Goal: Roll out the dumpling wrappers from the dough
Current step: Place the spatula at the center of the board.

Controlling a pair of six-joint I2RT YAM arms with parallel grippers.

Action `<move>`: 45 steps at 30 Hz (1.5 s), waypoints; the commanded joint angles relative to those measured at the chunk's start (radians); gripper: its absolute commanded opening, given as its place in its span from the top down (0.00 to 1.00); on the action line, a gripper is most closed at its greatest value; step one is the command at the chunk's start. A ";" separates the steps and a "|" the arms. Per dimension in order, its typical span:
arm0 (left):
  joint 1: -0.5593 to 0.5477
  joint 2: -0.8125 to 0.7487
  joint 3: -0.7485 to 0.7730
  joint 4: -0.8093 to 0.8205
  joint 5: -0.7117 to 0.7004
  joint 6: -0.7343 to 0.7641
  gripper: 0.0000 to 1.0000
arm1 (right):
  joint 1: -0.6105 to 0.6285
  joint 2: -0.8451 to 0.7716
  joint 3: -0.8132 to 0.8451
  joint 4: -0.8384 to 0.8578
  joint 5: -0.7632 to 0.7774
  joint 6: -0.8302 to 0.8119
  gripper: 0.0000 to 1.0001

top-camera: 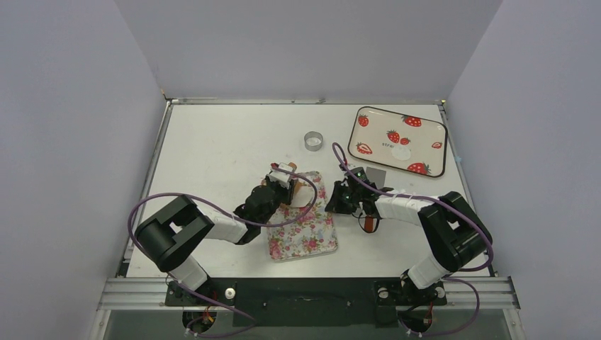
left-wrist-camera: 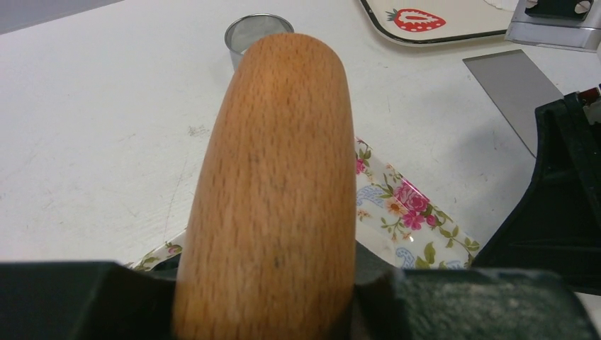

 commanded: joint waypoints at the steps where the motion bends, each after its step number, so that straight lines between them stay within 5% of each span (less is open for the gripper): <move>1: 0.017 0.038 -0.069 -0.216 0.029 -0.021 1.00 | 0.000 0.045 -0.045 -0.069 0.068 -0.015 1.00; 11: 0.065 0.052 0.042 -0.479 -0.039 -0.145 1.00 | -0.001 0.036 -0.031 -0.104 0.080 -0.025 1.00; 17: 0.065 0.057 0.034 -0.439 -0.175 -0.185 1.00 | -0.001 0.033 -0.045 -0.098 0.078 -0.020 1.00; 39: 0.071 -0.016 -0.011 -0.435 -0.202 -0.194 1.00 | 0.002 0.017 -0.049 -0.109 0.073 -0.018 1.00; 45: 0.097 -0.190 0.018 -0.463 -0.165 -0.099 1.00 | 0.005 -0.007 -0.041 -0.117 0.079 -0.021 1.00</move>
